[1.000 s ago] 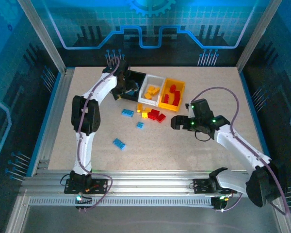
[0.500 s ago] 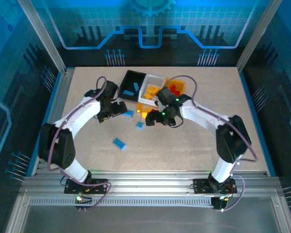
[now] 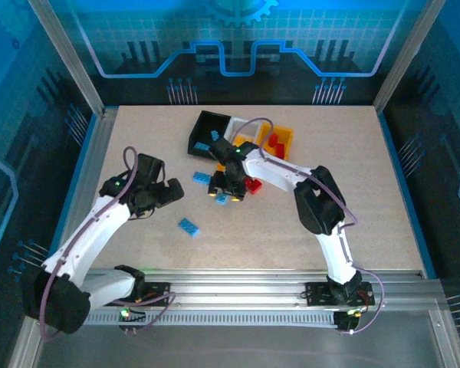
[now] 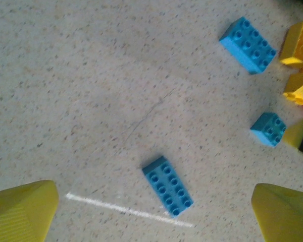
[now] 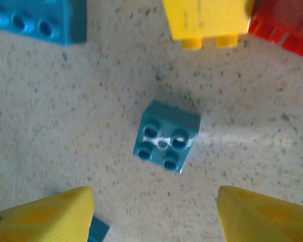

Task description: Sort the legos into containers by color

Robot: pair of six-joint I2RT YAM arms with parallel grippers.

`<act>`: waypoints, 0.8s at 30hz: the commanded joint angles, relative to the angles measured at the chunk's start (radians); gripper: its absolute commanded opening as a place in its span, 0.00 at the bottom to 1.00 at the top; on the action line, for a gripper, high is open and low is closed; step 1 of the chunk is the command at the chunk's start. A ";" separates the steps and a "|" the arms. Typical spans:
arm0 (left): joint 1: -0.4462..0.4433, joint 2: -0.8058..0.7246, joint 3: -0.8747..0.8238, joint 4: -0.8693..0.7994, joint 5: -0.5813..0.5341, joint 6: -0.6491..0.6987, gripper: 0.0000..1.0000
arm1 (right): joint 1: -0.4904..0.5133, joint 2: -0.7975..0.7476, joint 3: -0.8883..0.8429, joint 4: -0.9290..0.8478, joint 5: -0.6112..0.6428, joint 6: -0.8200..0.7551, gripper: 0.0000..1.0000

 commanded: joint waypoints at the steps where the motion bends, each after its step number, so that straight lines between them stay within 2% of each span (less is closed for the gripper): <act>1: 0.005 -0.073 -0.041 -0.064 -0.020 -0.025 0.99 | 0.006 0.055 0.068 -0.092 0.073 0.095 0.67; 9: 0.007 -0.177 -0.087 -0.128 -0.022 -0.023 0.99 | 0.013 0.187 0.200 -0.168 0.102 0.136 0.62; 16: 0.008 -0.195 -0.073 -0.156 -0.018 -0.007 0.99 | 0.025 0.260 0.274 -0.218 0.121 0.140 0.57; 22: 0.008 -0.196 -0.074 -0.155 -0.016 -0.005 0.99 | 0.037 0.275 0.278 -0.219 0.116 0.136 0.38; 24: 0.008 -0.195 -0.075 -0.150 -0.016 -0.005 0.99 | 0.039 0.271 0.276 -0.217 0.114 0.127 0.35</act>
